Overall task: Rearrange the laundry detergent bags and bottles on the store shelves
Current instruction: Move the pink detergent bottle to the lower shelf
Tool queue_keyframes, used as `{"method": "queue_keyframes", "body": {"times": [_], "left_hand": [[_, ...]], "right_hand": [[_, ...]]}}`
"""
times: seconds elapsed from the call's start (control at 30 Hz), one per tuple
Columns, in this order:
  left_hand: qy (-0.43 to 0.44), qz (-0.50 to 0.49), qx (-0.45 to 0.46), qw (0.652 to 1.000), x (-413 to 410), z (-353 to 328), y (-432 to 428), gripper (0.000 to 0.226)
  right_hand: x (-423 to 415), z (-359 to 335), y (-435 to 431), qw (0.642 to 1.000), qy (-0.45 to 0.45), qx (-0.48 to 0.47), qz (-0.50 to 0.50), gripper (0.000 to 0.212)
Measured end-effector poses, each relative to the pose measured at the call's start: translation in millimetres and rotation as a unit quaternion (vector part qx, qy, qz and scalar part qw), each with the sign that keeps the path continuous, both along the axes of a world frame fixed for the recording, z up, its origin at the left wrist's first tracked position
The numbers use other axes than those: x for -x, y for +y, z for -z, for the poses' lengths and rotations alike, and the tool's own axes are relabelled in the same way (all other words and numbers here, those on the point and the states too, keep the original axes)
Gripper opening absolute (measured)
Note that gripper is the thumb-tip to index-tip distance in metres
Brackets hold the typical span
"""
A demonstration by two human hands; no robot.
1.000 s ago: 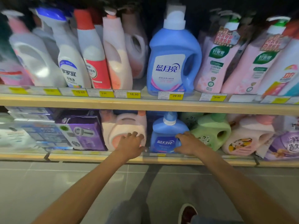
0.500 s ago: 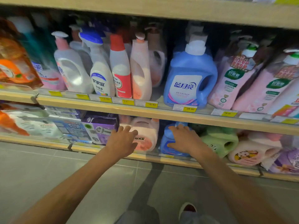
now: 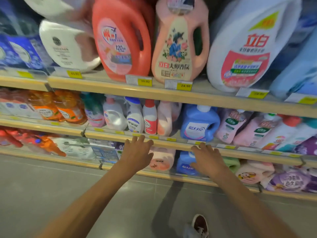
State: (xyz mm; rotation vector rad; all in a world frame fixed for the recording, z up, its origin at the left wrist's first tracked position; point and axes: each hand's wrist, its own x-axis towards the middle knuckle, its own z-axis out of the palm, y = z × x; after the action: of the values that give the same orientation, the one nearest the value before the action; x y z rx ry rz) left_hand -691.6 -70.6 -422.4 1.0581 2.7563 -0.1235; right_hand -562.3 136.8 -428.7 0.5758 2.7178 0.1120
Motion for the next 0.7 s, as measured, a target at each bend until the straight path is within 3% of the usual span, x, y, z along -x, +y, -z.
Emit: {"method": "queue_keyframes", "body": {"times": [0.1, 0.3, 0.47, 0.7], "left_hand": [[-0.028, 0.017, 0.003, 0.999, -6, -55, -12, 0.048], [0.006, 0.036, -0.005, 0.999, -13, -171, -44, 0.05], [0.023, 0.039, -0.023, 0.999, -20, -260, -67, 0.049], [0.035, 0.055, -0.057, 0.996, -34, -359, -74, 0.051]], "right_hand": [[-3, -64, -13, 1.0, 0.01, -0.013, 0.009, 0.052], [-7, -179, -47, 0.999, 0.025, 0.005, 0.036, 0.058], [-22, -268, -70, 0.998, 0.04, -0.026, 0.034, 0.051], [-47, -373, -79, 0.995, 0.075, -0.047, 0.05, 0.056]]}}
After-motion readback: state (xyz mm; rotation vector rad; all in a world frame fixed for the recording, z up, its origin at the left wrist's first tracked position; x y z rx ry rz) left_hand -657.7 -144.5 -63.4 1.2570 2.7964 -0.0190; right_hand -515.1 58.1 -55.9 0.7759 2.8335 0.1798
